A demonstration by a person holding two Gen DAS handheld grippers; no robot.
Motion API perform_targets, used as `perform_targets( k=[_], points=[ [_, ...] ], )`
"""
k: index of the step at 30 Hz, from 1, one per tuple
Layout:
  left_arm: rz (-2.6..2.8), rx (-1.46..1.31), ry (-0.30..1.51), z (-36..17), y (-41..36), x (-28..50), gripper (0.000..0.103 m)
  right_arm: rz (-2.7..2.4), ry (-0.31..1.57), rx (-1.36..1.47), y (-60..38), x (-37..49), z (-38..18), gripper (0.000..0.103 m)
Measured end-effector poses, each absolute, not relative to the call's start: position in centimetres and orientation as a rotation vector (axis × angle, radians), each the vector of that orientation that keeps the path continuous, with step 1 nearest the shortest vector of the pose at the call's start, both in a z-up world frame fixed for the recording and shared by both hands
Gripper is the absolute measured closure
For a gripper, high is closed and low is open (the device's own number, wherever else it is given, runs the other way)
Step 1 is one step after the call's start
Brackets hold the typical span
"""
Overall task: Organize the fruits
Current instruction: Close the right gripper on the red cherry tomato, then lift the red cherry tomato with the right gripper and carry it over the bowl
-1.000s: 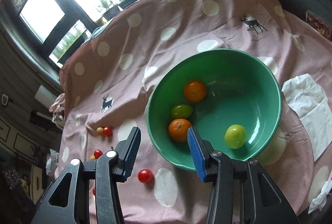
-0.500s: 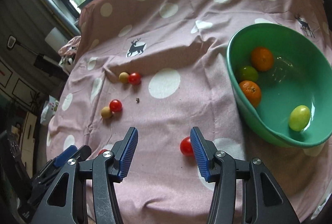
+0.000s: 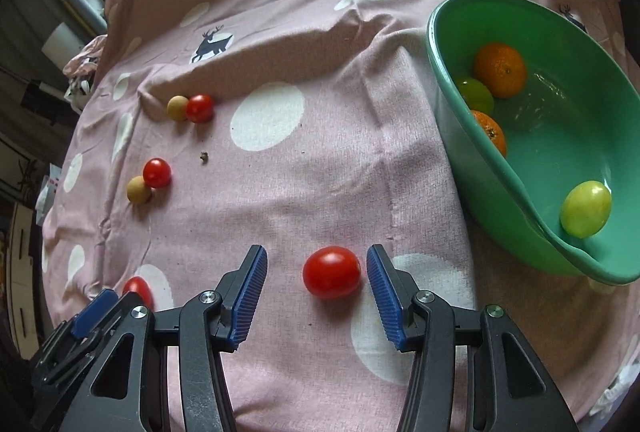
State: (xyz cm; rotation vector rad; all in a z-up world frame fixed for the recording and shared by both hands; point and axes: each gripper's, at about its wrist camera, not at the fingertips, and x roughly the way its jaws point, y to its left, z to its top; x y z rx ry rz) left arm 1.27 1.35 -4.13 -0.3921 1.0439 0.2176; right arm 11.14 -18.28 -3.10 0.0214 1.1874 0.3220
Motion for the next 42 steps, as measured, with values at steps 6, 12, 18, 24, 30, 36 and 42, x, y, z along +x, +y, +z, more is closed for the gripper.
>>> perform_targets(
  k=[6,12,18,24,30,36,42],
  points=[
    [0.205,-0.441,1.089,-5.3,1.5,1.6,0.061,0.319,1.191,-0.004,-18.3,11.1,-3.3,0.051],
    [0.204,-0.436,1.073,-5.2,1.2,1.5,0.065,0.313,1.197,-0.041,-17.7,11.2,-3.7,0.064],
    [0.169,-0.416,1.059,-5.3,0.8,1.8,0.077,0.317,1.181,-0.074,-17.2,11.0,-3.9,0.073],
    [0.157,-0.410,1.040,-5.0,0.3,2.0,0.076,0.331,1.181,-0.061,-17.2,11.0,-3.8,0.073],
    [0.122,-0.442,0.989,-4.1,0.4,1.7,0.076,0.349,1.156,-0.022,-17.5,11.0,-3.0,0.073],
    [0.106,-0.467,0.909,-2.4,0.6,1.0,0.076,0.368,1.110,0.027,-18.2,10.7,-1.7,0.073],
    [0.088,-0.471,0.793,0.3,0.0,0.0,0.076,0.395,1.037,0.079,-19.0,10.3,0.2,0.073]
  ],
)
